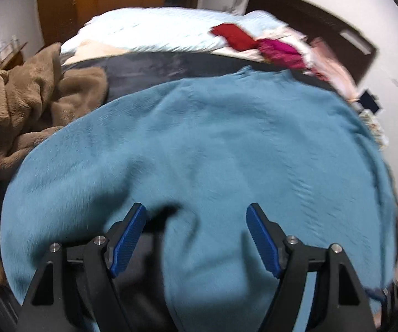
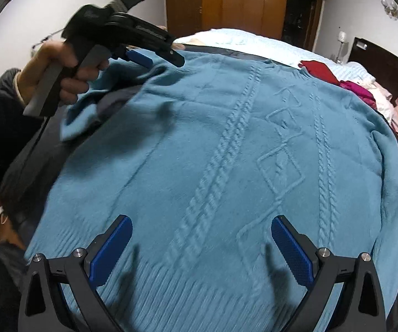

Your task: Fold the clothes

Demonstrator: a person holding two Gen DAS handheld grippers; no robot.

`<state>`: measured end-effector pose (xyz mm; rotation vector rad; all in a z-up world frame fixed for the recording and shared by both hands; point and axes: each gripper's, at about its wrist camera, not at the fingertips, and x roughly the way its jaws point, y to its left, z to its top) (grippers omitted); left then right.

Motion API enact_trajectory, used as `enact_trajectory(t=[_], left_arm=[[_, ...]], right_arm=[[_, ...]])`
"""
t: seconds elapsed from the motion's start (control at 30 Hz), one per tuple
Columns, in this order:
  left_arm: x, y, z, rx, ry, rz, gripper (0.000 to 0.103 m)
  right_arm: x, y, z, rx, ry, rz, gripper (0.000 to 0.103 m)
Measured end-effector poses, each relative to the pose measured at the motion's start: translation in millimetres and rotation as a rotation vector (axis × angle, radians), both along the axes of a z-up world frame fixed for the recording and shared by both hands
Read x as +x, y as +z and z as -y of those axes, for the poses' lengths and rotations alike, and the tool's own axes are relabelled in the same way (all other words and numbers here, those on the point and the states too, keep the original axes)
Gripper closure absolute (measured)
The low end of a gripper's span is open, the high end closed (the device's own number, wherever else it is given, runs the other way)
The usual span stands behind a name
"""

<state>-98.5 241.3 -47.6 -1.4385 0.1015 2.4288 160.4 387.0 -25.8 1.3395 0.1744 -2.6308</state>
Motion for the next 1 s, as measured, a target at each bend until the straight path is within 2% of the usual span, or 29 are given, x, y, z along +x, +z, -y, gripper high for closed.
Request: enact_trajectory(t=[0.13,0.43,0.7,0.87,1.0], left_arm=[[-15.5,-23.7,5.9,-0.118,0.057,-0.021,0.023],[-32.7,-23.4,20.3,-0.126,0.06,-0.074,0.023],[-37.4,-20.2,23.2,-0.153,0.074,-0.06,0.023],[-31.9,-17.4,20.0,-0.178,0.064,-0.047,0.023],[-3.0,-2.3,8.4,-0.196,0.043,-0.07,0.023]], right_arm=[[-5.3,-14.6,8.6,0.011,0.008,0.045,0.001],[-5.3,-20.0,23.9,0.0,-0.04,0.013,0.0],[-0.7,-19.7,37.0,-0.006,-0.035,-0.029,0.0],[13.0,-16.6,11.8,-0.049,0.006,-0.033,0.0],[26.7,-9.0,-26.6,-0.15,-0.053,-0.042,0.0]])
